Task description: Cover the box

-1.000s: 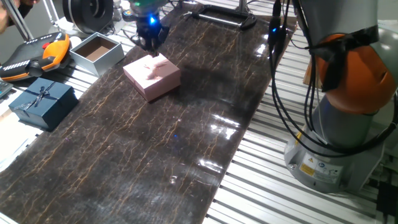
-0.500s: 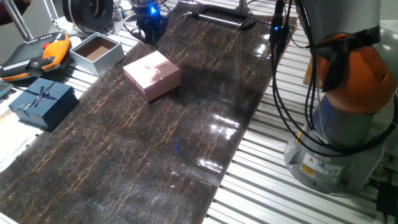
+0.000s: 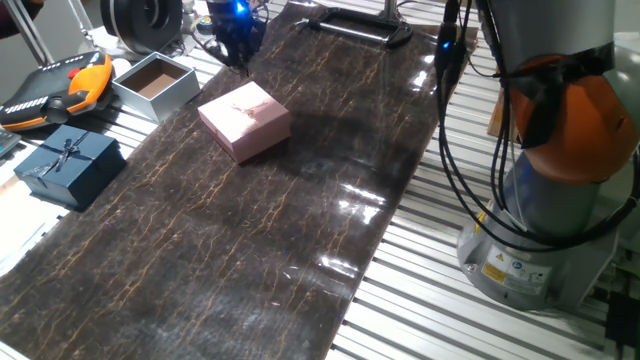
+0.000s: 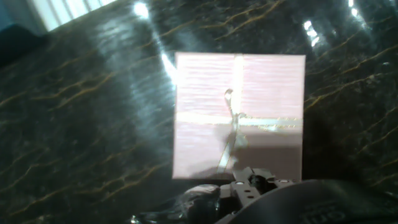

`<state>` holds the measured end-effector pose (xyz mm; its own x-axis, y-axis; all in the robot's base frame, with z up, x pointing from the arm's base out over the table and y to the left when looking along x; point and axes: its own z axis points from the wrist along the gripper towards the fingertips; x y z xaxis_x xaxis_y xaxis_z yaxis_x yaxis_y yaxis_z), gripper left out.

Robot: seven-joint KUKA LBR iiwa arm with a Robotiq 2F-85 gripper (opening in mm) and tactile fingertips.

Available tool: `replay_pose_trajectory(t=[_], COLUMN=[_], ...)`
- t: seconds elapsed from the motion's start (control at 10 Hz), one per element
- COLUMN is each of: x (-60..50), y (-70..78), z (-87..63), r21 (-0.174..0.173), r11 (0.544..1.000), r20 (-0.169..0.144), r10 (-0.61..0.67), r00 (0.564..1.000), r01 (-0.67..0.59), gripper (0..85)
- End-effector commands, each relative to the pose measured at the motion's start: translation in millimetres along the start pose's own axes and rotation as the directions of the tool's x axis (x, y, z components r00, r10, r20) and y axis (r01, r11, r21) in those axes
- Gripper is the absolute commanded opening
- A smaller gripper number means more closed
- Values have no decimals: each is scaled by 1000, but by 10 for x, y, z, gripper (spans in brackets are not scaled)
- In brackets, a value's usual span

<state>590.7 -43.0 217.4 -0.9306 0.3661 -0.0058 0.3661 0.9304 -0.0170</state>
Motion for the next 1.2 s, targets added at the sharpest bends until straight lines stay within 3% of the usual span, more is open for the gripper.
replay_pose_trajectory(t=[0.0,0.7,1.1], x=[29,353,352], y=[18,198,177], z=[-21,-169,-179], r21=[-5,-23,-7], r11=[1000,998,995], r20=[-4,-3,10], r10=[-9,-66,-96], r00=[1000,998,995], r01=[9,65,96], gripper=[7,7,7])
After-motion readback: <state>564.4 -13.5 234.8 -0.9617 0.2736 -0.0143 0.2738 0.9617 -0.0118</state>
